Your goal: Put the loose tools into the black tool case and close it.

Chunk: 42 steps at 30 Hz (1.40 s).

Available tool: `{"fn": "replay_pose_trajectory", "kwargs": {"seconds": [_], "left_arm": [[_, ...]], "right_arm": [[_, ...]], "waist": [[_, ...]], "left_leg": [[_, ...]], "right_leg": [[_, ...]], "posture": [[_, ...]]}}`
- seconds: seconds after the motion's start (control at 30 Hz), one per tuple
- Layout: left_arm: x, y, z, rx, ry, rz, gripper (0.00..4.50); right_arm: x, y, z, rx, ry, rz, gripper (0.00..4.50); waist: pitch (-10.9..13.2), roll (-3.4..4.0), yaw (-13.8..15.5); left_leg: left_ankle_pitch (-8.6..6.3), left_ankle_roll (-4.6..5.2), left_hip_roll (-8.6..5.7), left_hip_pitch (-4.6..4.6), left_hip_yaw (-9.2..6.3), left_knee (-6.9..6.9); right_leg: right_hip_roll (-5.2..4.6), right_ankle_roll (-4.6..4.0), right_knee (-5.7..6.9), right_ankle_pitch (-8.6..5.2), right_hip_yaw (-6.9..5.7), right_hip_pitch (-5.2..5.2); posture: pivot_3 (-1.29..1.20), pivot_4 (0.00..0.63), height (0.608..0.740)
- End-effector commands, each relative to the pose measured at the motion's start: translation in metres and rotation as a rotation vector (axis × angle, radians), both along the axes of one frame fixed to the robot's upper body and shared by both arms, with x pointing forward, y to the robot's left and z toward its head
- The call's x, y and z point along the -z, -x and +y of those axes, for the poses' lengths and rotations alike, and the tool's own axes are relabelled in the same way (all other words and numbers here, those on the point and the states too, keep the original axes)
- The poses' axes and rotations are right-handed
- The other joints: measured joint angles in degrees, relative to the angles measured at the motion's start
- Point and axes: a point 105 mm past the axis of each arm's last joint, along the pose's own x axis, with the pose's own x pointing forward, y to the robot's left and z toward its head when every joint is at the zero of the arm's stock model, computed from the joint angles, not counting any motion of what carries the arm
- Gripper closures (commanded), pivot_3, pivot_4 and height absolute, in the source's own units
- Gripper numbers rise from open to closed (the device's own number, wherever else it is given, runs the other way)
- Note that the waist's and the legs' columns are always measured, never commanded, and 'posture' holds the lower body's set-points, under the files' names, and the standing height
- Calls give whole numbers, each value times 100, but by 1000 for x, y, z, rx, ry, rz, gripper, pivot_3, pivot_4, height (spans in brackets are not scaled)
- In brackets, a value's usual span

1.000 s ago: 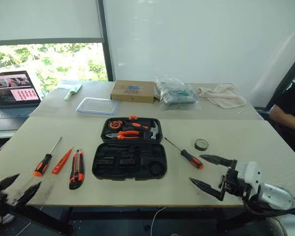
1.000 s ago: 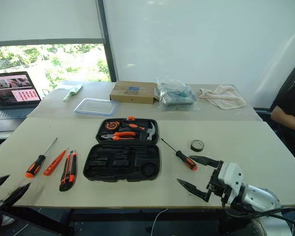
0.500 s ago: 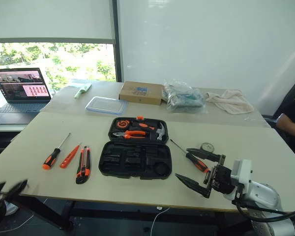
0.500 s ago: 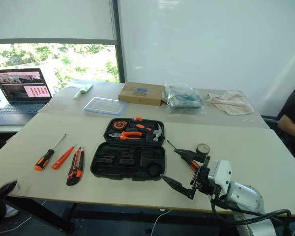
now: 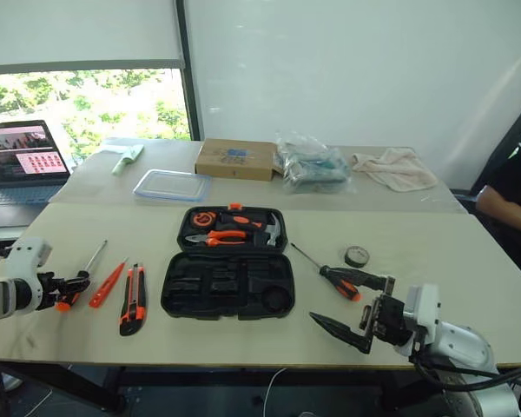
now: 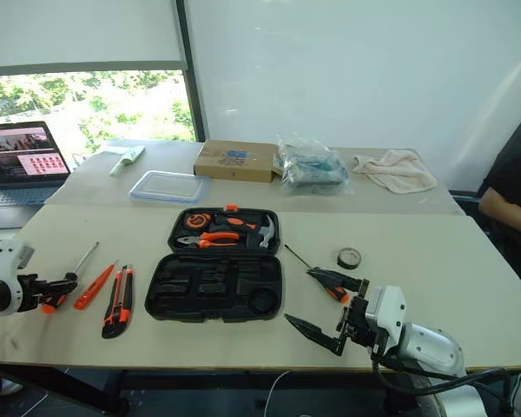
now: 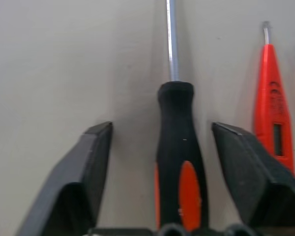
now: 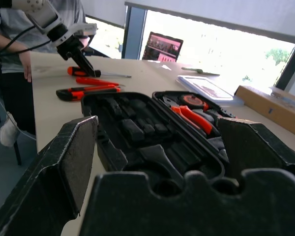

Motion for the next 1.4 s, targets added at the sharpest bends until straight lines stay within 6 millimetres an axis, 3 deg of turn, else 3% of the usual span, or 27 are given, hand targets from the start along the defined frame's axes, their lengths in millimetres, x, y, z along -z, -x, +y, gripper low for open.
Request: {"fn": "replay_pose_trajectory", "kwargs": {"seconds": [0.03,0.1,0.13,0.2,0.3,0.4,0.47,0.57,0.77,0.9,1.4], "left_arm": [[-13,-6,6,21,-12,-93,3133],[-38,-14,0,117,-19,-251,3760],[-50,-18,-5,181,-35,-324,3738],[-78,-24,-35,420,-70,-484,3736],[-95,-26,-98,832,-129,-557,3736],[-98,-33,-140,1067,-192,-562,3736],[-85,-34,-180,1353,-331,-494,3736],[-70,-53,-212,1472,-452,-410,3736],[-46,-78,-233,1492,-576,-334,3736],[-35,-89,-235,1460,-633,-304,3736],[-19,-84,-236,1516,-611,-237,3736]], "right_arm": [[-12,5,-5,31,8,-72,0],[-11,6,-9,49,14,-66,0],[-10,6,-10,57,16,-64,0],[-9,7,-15,73,25,-58,0],[-8,7,-22,92,39,-50,0],[-7,6,-27,114,45,-44,0],[-5,5,-30,132,50,-35,0],[-3,7,-30,141,47,-27,0],[-4,10,-26,161,34,-34,0],[-5,13,-24,180,24,-38,0],[-1,15,-25,215,26,-34,0]], "waist": [[1,-2,-3],[4,-7,-2],[9,-16,5],[15,-32,34],[17,-33,128],[18,-33,205],[17,-33,232],[18,-33,257],[19,-33,71],[20,-33,75],[20,-32,111]], "left_leg": [[-2,4,2,2,0,2],[-3,6,4,2,-2,3],[-3,5,5,2,-5,3],[-3,6,10,2,-10,3],[-3,5,10,1,-11,13],[-4,7,1,-4,4,34],[-12,21,-8,-7,9,43],[-12,23,-13,-11,16,55],[-24,47,-4,-29,-24,60],[-37,70,-6,-41,-28,71],[-53,98,-6,-60,-32,115]], "right_leg": [[-3,2,-2,-1,1,0],[-4,2,2,-1,2,0],[-4,1,4,-1,0,-1],[-2,-3,10,0,-5,-2],[-8,-6,13,2,-8,1],[-13,-3,12,4,-13,12],[-9,0,11,5,-13,17],[-1,3,8,7,-11,23],[13,5,3,8,-1,6],[5,15,2,7,-6,4],[-3,38,4,16,-7,6]], "posture": [[0,150,740],[0,150,740],[0,150,740],[0,150,740],[0,150,740],[0,150,740],[0,150,740],[0,150,740],[0,150,740],[0,150,740],[0,150,740]]}}
